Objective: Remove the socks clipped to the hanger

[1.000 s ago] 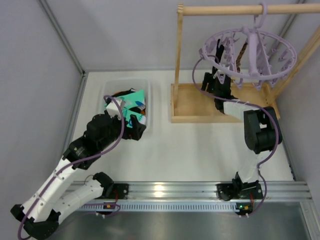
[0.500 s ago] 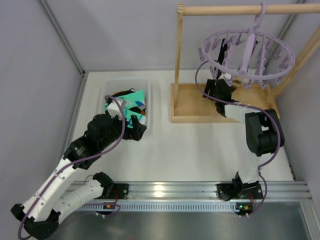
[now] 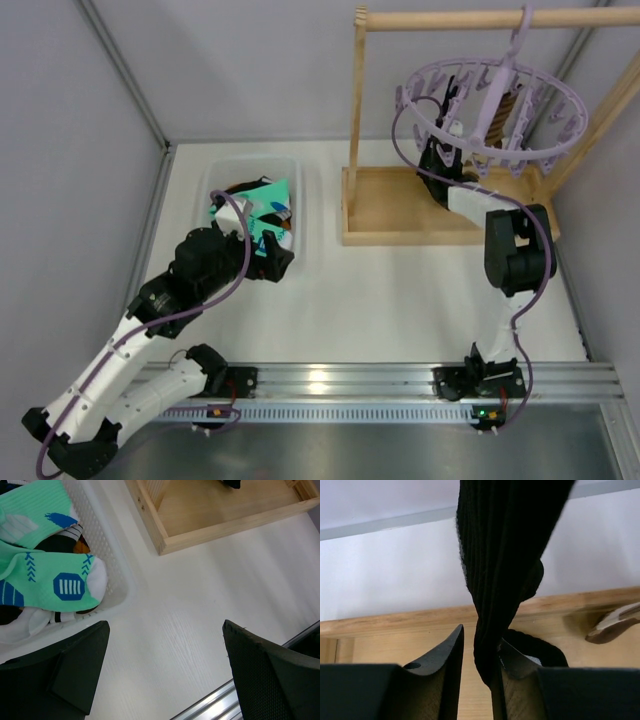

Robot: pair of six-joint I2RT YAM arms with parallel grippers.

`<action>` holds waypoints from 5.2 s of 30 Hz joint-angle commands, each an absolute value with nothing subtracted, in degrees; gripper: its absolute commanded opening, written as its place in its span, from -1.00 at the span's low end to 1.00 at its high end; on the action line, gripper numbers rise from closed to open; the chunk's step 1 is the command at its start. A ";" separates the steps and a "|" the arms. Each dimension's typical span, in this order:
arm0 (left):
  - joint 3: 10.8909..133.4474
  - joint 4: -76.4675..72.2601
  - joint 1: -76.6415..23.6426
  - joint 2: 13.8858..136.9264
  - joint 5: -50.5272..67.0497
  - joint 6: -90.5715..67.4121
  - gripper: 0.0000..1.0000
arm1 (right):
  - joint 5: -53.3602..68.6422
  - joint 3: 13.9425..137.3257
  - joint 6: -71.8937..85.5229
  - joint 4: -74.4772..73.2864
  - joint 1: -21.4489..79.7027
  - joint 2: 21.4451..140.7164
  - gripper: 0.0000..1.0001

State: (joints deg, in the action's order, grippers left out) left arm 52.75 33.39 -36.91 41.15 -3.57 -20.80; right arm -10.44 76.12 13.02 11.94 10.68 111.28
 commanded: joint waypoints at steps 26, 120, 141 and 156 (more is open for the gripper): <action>52.38 30.59 -36.83 42.01 -1.58 -20.48 0.97 | 6.58 47.04 7.21 33.22 13.97 86.14 -1.00; 108.98 -17.05 -47.81 109.07 26.90 -39.90 0.88 | 23.47 39.20 26.54 -18.63 22.32 5.10 -1.00; 115.75 -17.05 -48.60 116.01 26.37 -39.46 0.41 | 25.14 40.52 25.84 -19.25 22.24 4.57 -1.00; 116.89 -17.05 -48.60 117.51 26.37 -39.99 -0.59 | 23.64 40.25 24.17 -21.27 22.24 3.61 -1.00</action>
